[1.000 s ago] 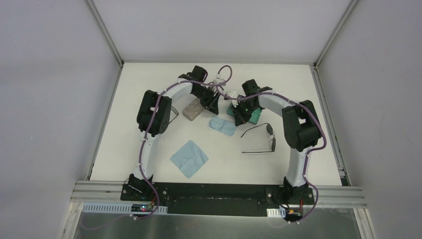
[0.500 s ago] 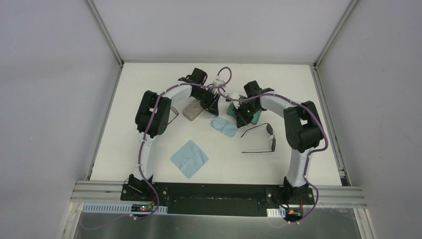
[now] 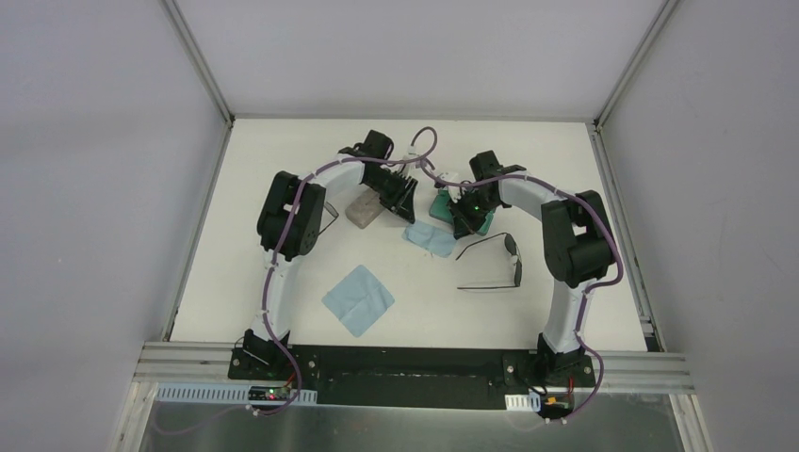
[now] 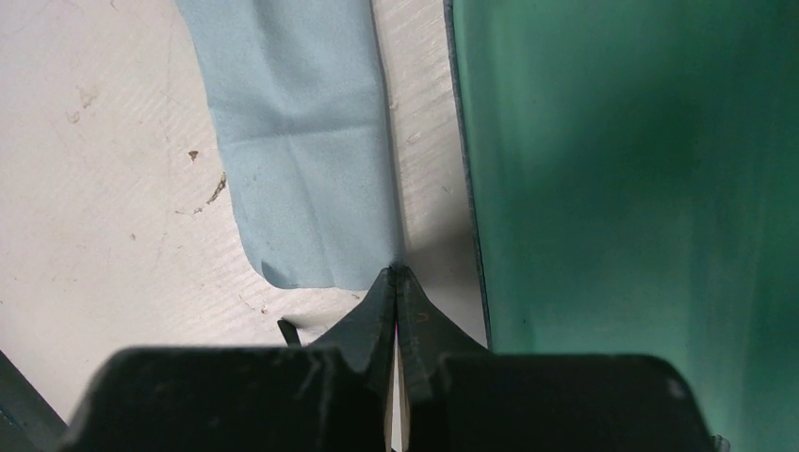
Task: Organize the sunglasses
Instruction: Pick up the glasses cleaning cloth from the center of the board.
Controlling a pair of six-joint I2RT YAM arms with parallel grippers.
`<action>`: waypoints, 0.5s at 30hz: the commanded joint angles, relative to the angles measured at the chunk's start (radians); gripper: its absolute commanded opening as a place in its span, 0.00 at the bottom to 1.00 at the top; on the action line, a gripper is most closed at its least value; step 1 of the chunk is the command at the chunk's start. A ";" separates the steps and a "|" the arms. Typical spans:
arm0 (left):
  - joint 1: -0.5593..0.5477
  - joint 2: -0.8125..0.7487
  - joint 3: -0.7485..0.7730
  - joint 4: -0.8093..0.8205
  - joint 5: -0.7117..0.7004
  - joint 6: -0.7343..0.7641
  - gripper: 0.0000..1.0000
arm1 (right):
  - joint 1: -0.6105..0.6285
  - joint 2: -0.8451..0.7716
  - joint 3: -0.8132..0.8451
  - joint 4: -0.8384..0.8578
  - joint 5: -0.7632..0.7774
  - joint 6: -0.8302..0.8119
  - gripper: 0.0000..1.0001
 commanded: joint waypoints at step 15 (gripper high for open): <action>-0.040 0.098 0.053 -0.084 0.002 0.056 0.30 | -0.002 -0.019 0.018 0.018 0.004 -0.003 0.00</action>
